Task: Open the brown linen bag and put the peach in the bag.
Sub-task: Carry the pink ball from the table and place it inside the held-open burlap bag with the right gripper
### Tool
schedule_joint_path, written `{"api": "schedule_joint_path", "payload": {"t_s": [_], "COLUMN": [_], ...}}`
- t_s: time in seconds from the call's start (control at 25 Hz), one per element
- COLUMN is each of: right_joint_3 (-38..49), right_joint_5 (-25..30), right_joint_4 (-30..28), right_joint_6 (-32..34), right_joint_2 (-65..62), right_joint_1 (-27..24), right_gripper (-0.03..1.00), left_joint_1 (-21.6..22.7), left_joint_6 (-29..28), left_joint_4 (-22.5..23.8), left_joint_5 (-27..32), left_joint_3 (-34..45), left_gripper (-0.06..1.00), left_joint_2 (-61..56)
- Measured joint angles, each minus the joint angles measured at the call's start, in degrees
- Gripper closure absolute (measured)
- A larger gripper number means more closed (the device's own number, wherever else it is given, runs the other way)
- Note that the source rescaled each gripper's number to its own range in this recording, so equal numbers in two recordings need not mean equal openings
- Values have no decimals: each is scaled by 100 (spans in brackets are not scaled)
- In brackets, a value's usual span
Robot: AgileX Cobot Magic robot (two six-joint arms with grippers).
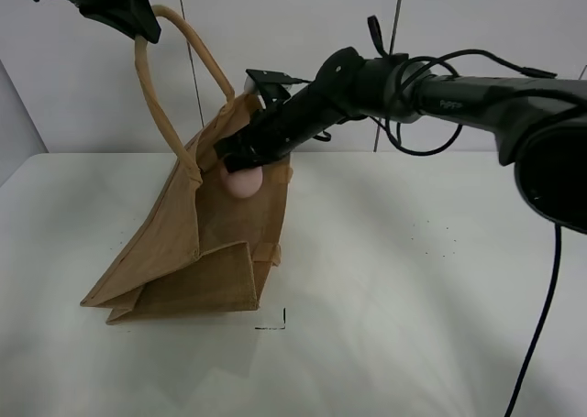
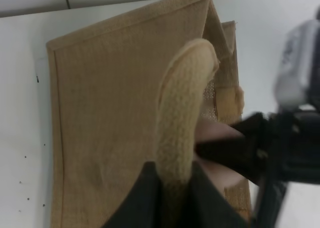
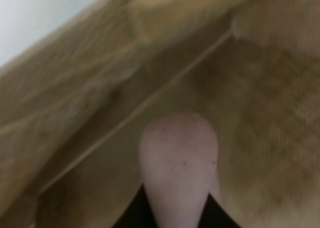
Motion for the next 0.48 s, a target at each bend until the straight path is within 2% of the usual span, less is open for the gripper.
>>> {"api": "schedule_joint_path", "payload": {"t_s": [0.32,0.36,0.4,0.48], "right_joint_3": [-425,-425,-425,-441], "right_joint_5": [-90,-110,-153,-213], "right_joint_4": [-6,-34,-52,-76], "right_joint_6": [-11,-11,-11,-11], "right_joint_2": [668,675,675,675], "right_joint_1": [265,273,277,277], "right_gripper": [96,93,85,58], "left_joint_1": [0,0,0,0], "left_joint_6": [0,0,0,0], "left_joint_4": [13,18,24,24], "left_joint_5": [-5,-5,-5,-5], "left_joint_3": [0,0,6,6], "left_gripper": [94,94,94,94], "left_joint_2": [0,0,0,0]}}
